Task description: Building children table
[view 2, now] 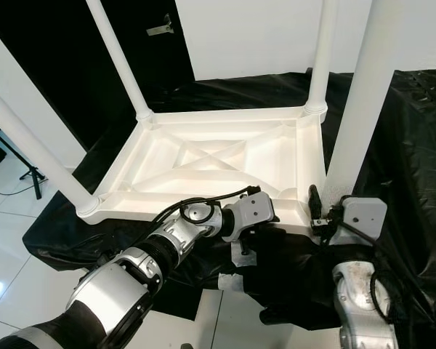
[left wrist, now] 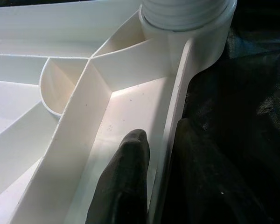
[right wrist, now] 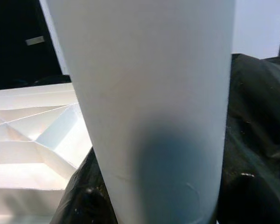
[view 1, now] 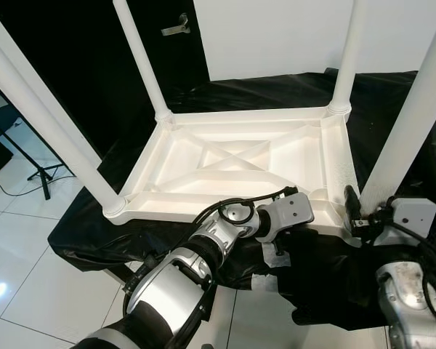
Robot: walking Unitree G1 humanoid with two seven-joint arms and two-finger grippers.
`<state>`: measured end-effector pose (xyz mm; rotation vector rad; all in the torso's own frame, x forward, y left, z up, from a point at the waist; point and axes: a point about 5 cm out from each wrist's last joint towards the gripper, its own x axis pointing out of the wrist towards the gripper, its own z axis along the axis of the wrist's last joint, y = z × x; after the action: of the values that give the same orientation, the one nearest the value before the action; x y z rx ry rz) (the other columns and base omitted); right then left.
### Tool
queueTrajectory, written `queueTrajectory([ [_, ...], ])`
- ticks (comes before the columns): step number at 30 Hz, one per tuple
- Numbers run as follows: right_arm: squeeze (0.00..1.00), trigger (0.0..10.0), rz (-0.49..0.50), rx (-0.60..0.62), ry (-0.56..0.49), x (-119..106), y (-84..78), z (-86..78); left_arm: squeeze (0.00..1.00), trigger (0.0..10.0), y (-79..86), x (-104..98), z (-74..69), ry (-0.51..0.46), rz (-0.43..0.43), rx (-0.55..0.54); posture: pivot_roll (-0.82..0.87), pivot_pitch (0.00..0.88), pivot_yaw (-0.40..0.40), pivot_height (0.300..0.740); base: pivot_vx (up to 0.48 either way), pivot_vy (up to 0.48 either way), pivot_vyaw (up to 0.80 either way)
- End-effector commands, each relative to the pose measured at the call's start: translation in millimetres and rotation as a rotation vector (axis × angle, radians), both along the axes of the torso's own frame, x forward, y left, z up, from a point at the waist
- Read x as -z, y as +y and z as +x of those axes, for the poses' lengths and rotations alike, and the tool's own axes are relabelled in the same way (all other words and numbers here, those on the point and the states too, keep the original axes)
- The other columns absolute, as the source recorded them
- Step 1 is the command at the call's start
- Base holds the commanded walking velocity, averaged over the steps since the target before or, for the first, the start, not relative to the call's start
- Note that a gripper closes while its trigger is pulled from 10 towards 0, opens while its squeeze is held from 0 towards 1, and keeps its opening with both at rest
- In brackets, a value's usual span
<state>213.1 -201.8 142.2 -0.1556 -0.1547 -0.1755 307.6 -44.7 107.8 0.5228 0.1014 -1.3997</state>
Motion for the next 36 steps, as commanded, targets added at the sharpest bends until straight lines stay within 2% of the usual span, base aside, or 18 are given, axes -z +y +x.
queueTrajectory([
  [1,0.0,0.0,0.008,0.103,0.119,24.3,-10.3,-12.7,0.0,10.0,7.4,17.5,-1.1,0.058,0.039,-0.085,-0.05,0.0,0.131,0.74,0.0,0.0,0.0],
  [5,0.0,0.0,-0.016,0.124,0.115,23.8,-9.0,-10.7,0.0,10.0,7.4,17.9,-1.3,0.059,0.039,-0.087,-0.05,0.0,0.129,0.74,0.0,0.0,0.0],
  [6,0.0,10.0,-0.031,0.118,0.115,24.0,-7.4,-10.0,0.0,10.0,6.9,17.8,-1.5,0.06,0.038,-0.087,-0.05,0.0,0.13,0.74,0.0,0.0,0.0],
  [7,0.0,10.0,-0.031,0.118,0.115,24.0,-7.4,-10.0,0.0,10.0,6.9,17.8,-1.5,0.06,0.038,-0.087,-0.05,0.0,0.13,0.74,0.0,0.0,0.0],
  [8,1.0,10.0,-0.041,0.103,0.107,23.7,-5.6,-8.8,0.0,10.0,6.5,17.7,-1.6,0.06,0.036,-0.087,-0.05,0.0,0.13,0.74,0.0,0.0,0.0],
  [13,0.98,10.0,-0.062,-0.015,0.105,21.4,-1.8,-3.6,0.0,10.0,5.8,17.5,-2.0,0.06,0.035,-0.085,-0.06,0.0,0.132,0.74,0.0,0.0,0.0],
  [14,0.0,10.0,-0.109,-0.105,0.093,17.5,1.2,-3.6,0.0,10.0,5.7,17.6,-2.0,0.06,0.037,-0.083,-0.06,0.0,0.135,0.74,0.0,0.0,0.0],
  [18,0.0,10.0,-0.181,-0.172,0.076,11.7,-1.5,-5.1,0.0,10.0,5.5,17.1,-1.8,0.057,0.037,-0.082,-0.06,0.0,0.134,0.74,0.0,0.0,0.0],
  [28,0.0,10.0,-0.259,-0.175,0.041,-3.0,-23.7,0.3,0.0,10.0,6.6,17.7,-1.8,0.06,0.038,-0.082,-0.06,0.0,0.138,0.74,0.0,0.0,0.0],
  [29,0.0,4.4,-0.266,-0.183,0.039,-5.5,-27.0,1.2,0.0,10.0,6.8,17.8,-1.8,0.06,0.04,-0.081,-0.06,0.0,0.138,0.74,0.0,0.0,0.0],
  [31,0.0,4.4,-0.271,-0.19,0.037,-7.0,-29.1,1.6,0.0,10.0,6.9,17.8,-1.7,0.06,0.04,-0.08,-0.06,0.0,0.138,0.74,0.0,0.0,0.0],
  [32,0.0,0.0,-0.265,-0.203,0.052,-7.2,-32.0,2.3,0.0,10.0,6.9,17.6,-1.6,0.059,0.04,-0.08,-0.06,0.0,0.14,0.74,0.0,0.0,0.0],
  [36,0.0,0.0,-0.234,-0.288,0.132,1.1,-32.2,-1.1,0.0,10.0,6.5,17.0,-1.4,0.057,0.04,-0.079,-0.06,0.0,0.14,0.74,0.0,0.0,0.0],
])
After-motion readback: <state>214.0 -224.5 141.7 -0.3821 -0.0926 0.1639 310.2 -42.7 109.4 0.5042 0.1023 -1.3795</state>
